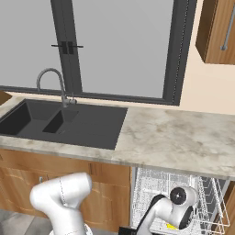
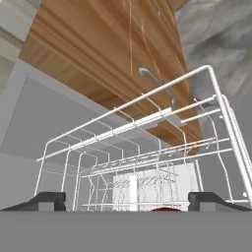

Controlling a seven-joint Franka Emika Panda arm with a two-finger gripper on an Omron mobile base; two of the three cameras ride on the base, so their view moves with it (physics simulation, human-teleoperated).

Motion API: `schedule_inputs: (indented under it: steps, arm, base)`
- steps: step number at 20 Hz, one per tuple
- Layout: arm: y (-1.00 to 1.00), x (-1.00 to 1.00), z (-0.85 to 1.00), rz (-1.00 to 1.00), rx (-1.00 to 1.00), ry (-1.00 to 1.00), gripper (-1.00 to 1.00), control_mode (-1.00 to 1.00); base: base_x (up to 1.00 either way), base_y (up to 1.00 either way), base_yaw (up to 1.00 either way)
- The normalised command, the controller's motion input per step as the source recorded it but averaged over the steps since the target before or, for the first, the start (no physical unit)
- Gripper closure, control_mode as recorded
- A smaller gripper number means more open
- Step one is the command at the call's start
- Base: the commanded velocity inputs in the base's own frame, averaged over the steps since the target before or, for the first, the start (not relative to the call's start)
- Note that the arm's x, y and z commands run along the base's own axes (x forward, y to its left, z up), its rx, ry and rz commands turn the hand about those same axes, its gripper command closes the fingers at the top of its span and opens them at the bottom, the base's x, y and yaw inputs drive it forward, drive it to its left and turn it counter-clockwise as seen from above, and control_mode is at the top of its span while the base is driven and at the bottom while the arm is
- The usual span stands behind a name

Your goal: Pick up the cup and bowl from the counter, place them in the dishwasher, and close the dishwasher door.

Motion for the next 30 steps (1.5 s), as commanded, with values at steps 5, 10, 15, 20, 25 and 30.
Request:
schedule_inputs:
  steps: [5, 10, 15, 20, 25, 30]
  arm:
    - [-0.23, -0.24, 0.13, 0.00, -0.01, -0.05, -1.00, -1.00]
    - [-0.25, -0.20, 0.01, 0.00, 0.00, -0.04, -1.00, -1.00]
    - [-0.23, -0.29, 0.01, 0.00, 0.00, -0.05, -1.00, -1.00]
    - [-0.15, -0.37, 0.00, 0.00, 0.00, -0.04, -1.00, -1.00]
    - [-0.02, -0.49, 0.09, 0.03, 0.00, -0.07, -1.00, -1.00]
    - [0.00, -0.59, 0.14, 0.05, 0.00, -0.09, -1.00, -1.00]
  base:
    - [0.00, 0.00, 0.00]
    - [0.00, 0.00, 0.00]
    - [0.00, 0.00, 0.00]
    - [0.00, 0.00, 0.00]
    - [0.00, 0.00, 0.00]
    - [0.00, 0.00, 0.00]
